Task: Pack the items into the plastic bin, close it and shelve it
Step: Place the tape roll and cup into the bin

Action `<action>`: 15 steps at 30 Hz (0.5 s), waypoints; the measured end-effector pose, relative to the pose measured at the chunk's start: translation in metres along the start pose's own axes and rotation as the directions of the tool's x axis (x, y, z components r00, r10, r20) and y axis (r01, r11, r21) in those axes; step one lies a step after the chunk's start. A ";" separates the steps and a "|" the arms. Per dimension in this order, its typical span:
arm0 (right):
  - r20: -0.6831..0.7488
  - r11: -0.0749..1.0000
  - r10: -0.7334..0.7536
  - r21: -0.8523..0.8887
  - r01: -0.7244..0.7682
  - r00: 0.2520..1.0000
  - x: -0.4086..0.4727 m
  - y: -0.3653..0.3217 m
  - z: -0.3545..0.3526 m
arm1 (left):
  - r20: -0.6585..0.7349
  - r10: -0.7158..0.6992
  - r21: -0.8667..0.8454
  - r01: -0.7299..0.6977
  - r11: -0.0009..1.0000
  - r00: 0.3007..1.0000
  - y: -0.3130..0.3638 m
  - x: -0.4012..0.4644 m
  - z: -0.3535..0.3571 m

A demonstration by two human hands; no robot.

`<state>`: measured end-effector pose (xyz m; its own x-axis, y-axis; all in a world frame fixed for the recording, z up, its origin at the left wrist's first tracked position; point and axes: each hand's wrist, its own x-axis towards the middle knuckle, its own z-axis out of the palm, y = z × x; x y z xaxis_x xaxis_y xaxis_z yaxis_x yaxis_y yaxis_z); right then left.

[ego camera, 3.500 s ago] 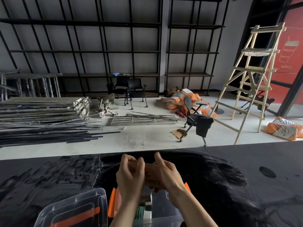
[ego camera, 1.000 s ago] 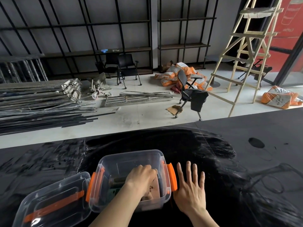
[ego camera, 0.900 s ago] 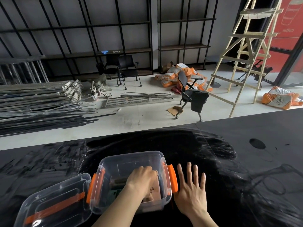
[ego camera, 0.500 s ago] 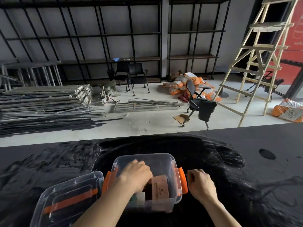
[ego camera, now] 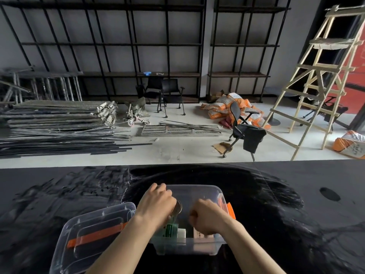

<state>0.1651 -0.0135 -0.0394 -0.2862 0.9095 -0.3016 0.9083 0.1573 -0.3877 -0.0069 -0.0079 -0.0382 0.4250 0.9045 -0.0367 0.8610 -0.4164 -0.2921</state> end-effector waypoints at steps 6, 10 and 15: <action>0.326 0.997 0.073 -0.035 -0.065 0.943 0.018 -0.011 0.019 | 0.070 -0.034 0.003 0.034 0.999 0.997 -0.004 -0.012 0.018; 0.352 0.998 0.057 -0.052 -0.042 0.934 0.022 -0.012 0.023 | -0.165 -0.135 -0.343 0.071 0.937 0.977 -0.010 -0.020 0.020; 0.345 0.971 0.061 0.196 -0.136 0.936 0.022 -0.007 0.022 | -0.183 -0.534 -0.824 0.168 0.541 0.825 -0.010 -0.031 0.036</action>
<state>0.1451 -0.0030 -0.0628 -0.3178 0.7283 -0.6071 0.8612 -0.0460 -0.5061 -0.0384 -0.0284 -0.0685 -0.0582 0.9519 0.3007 0.7675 -0.1500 0.6233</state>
